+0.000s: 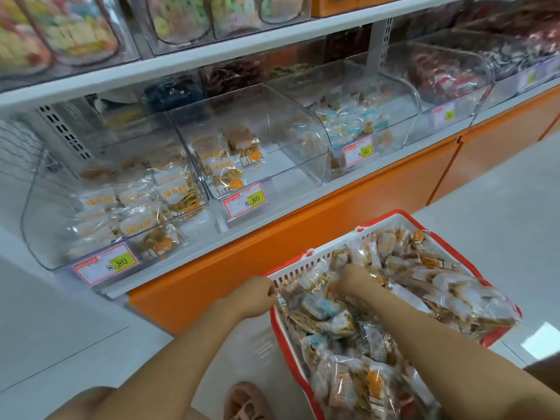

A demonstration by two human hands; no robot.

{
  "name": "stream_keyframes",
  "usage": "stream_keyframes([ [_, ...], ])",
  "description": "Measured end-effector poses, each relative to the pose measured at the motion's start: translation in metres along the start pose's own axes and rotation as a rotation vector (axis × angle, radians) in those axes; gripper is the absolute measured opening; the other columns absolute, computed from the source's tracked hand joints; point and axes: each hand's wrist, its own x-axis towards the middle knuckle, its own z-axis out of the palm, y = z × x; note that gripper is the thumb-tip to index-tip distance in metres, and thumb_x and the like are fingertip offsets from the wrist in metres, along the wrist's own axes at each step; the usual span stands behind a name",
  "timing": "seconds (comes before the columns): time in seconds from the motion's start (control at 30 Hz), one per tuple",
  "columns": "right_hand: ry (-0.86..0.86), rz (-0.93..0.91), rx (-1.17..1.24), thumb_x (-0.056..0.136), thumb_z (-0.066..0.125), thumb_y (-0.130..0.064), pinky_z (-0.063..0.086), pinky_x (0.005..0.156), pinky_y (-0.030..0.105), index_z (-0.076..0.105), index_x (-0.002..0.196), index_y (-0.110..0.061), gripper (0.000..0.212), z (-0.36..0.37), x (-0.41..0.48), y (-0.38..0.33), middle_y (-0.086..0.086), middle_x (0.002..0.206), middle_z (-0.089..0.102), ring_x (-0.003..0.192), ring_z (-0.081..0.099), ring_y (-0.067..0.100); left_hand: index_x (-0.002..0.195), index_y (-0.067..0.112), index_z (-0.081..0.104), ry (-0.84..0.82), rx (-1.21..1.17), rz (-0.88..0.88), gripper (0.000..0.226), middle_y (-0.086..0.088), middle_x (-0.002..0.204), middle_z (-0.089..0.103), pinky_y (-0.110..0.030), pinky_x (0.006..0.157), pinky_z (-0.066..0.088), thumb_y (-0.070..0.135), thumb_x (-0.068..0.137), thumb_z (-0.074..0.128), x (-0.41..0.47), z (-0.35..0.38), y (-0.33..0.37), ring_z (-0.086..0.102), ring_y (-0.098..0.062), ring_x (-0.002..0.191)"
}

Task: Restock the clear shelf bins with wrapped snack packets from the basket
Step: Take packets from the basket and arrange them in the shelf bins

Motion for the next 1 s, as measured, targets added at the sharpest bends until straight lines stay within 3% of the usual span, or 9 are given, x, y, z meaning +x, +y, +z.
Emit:
stream_keyframes([
  [0.27, -0.165, -0.241, -0.039, 0.079, 0.074, -0.008, 0.048, 0.095, 0.035, 0.049, 0.122, -0.012, 0.050, -0.002, -0.005, -0.010, 0.007, 0.121, 0.058, 0.113, 0.055, 0.025, 0.082, 0.018, 0.056, -0.131, -0.045, -0.012, 0.017, -0.004, 0.082, 0.048, -0.030, 0.062, 0.036, 0.030, 0.093, 0.051, 0.004, -0.013, 0.011, 0.044, -0.018, 0.071],
  [0.37, -0.132, -0.315, -0.008, 0.079, 0.071, -0.002, 0.051, 0.084, 0.032, 0.053, 0.098, -0.019, 0.031, -0.019, 0.000, -0.009, 0.000, 0.102, 0.059, 0.098, 0.058, 0.019, 0.094, 0.012, 0.066, -0.246, -0.163, -0.014, 0.032, -0.002, 0.089, 0.059, -0.025, 0.064, 0.045, 0.038, 0.096, 0.047, 0.003, -0.026, 0.019, 0.053, -0.013, 0.075],
  [0.47, -0.094, -0.338, 0.078, 0.080, 0.068, 0.002, 0.051, 0.074, 0.023, 0.059, 0.079, -0.022, 0.026, -0.046, 0.002, -0.006, -0.010, 0.083, 0.058, 0.087, 0.060, 0.014, 0.098, 0.013, 0.069, -0.236, -0.246, -0.010, 0.028, -0.001, 0.097, 0.067, -0.024, 0.071, 0.050, 0.035, 0.093, 0.054, 0.002, -0.039, 0.027, 0.060, -0.010, 0.081],
  [0.57, -0.061, -0.345, 0.244, 0.084, 0.056, 0.009, 0.053, 0.068, 0.019, 0.066, 0.073, -0.022, 0.034, -0.067, -0.001, 0.008, -0.003, 0.082, 0.068, 0.081, 0.067, 0.010, 0.105, 0.011, 0.070, -0.200, -0.242, -0.012, 0.031, -0.008, 0.111, 0.069, -0.028, 0.079, 0.052, 0.036, 0.090, 0.059, 0.006, -0.046, 0.029, 0.064, -0.014, 0.090],
  [0.67, -0.010, -0.302, 0.437, 0.083, 0.066, 0.003, 0.053, 0.061, 0.018, 0.072, 0.075, -0.021, 0.027, -0.087, -0.007, 0.028, -0.001, 0.078, 0.073, 0.066, 0.067, 0.005, 0.115, 0.011, 0.067, -0.268, -0.273, 0.005, 0.036, -0.005, 0.114, 0.068, -0.028, 0.084, 0.053, 0.037, 0.090, 0.061, 0.005, -0.055, 0.042, 0.066, -0.015, 0.099],
  [0.77, -0.117, -0.243, 0.981, 0.078, 0.072, 0.004, 0.057, 0.057, 0.022, 0.070, 0.089, -0.005, 0.015, -0.106, -0.018, 0.043, 0.009, 0.077, 0.072, 0.056, 0.066, 0.013, 0.124, 0.007, 0.058, -0.354, -0.540, 0.015, 0.055, -0.008, 0.120, 0.065, -0.030, 0.084, 0.057, 0.046, 0.085, 0.064, 0.006, -0.061, 0.063, 0.067, -0.019, 0.101],
  [0.87, -0.220, -0.296, 1.393, 0.062, 0.080, -0.005, 0.058, 0.058, 0.021, 0.062, 0.092, -0.001, 0.035, -0.121, -0.032, 0.050, 0.007, 0.069, 0.066, 0.056, 0.063, 0.011, 0.128, 0.008, 0.051, -0.337, -0.882, 0.090, 0.069, -0.010, 0.121, 0.064, -0.040, 0.091, 0.054, 0.047, 0.074, 0.070, 0.006, -0.066, 0.091, 0.067, -0.024, 0.104],
  [0.93, -0.275, -0.412, 1.385, 0.070, 0.074, 0.003, 0.055, 0.052, 0.022, 0.055, 0.077, -0.006, 0.023, -0.129, -0.044, 0.051, 0.004, 0.060, 0.053, 0.049, 0.057, 0.010, 0.122, 0.008, 0.056, -0.235, -1.051, 0.162, 0.051, -0.009, 0.114, 0.068, -0.037, 0.086, 0.056, 0.031, 0.079, 0.072, 0.005, -0.073, 0.111, 0.069, -0.022, 0.098],
  [1.0, -0.292, -0.492, 1.160, 0.078, 0.069, 0.009, 0.051, 0.054, 0.023, 0.046, 0.069, -0.009, 0.030, -0.138, -0.054, 0.053, -0.001, 0.056, 0.046, 0.049, 0.052, 0.009, 0.109, 0.010, 0.063, -0.115, -1.019, 0.232, 0.029, -0.003, 0.096, 0.071, -0.026, 0.069, 0.056, 0.022, 0.084, 0.070, 0.002, -0.085, 0.125, 0.069, -0.013, 0.078],
])
